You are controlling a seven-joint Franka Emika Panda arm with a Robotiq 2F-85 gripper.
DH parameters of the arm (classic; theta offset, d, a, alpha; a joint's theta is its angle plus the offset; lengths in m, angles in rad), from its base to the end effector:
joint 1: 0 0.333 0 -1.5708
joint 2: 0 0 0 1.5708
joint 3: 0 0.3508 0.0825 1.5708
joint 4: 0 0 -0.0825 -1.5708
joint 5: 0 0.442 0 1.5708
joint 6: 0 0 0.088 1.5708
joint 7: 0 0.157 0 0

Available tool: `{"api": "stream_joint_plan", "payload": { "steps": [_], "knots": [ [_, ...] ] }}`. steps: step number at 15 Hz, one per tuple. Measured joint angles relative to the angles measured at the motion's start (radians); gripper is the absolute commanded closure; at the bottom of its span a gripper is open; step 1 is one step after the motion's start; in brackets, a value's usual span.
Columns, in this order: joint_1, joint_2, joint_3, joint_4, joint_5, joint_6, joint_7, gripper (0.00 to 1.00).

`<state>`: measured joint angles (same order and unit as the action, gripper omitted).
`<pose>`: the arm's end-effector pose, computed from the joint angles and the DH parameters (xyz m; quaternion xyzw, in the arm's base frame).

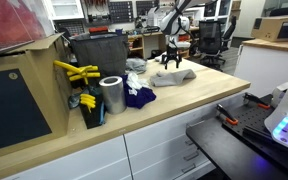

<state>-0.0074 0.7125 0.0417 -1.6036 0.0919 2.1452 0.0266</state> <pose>0.7323 0.0308 0.1366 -0.9947 0.0282 0.0867 0.0477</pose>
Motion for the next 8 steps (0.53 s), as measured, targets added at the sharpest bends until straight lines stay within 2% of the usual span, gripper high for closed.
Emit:
{"api": "stream_joint_plan", "payload": {
  "steps": [5, 6, 7, 8],
  "knots": [
    [-0.003, 0.062, 0.003, 0.072, 0.001, -0.008, -0.004, 0.00],
    [-0.003, 0.076, 0.005, 0.087, 0.001, -0.010, -0.004, 0.03],
    [-0.003, 0.090, 0.008, 0.101, 0.001, -0.012, -0.004, 0.22],
    [-0.003, 0.104, 0.012, 0.114, 0.001, -0.013, -0.004, 0.28]
  ]
}}
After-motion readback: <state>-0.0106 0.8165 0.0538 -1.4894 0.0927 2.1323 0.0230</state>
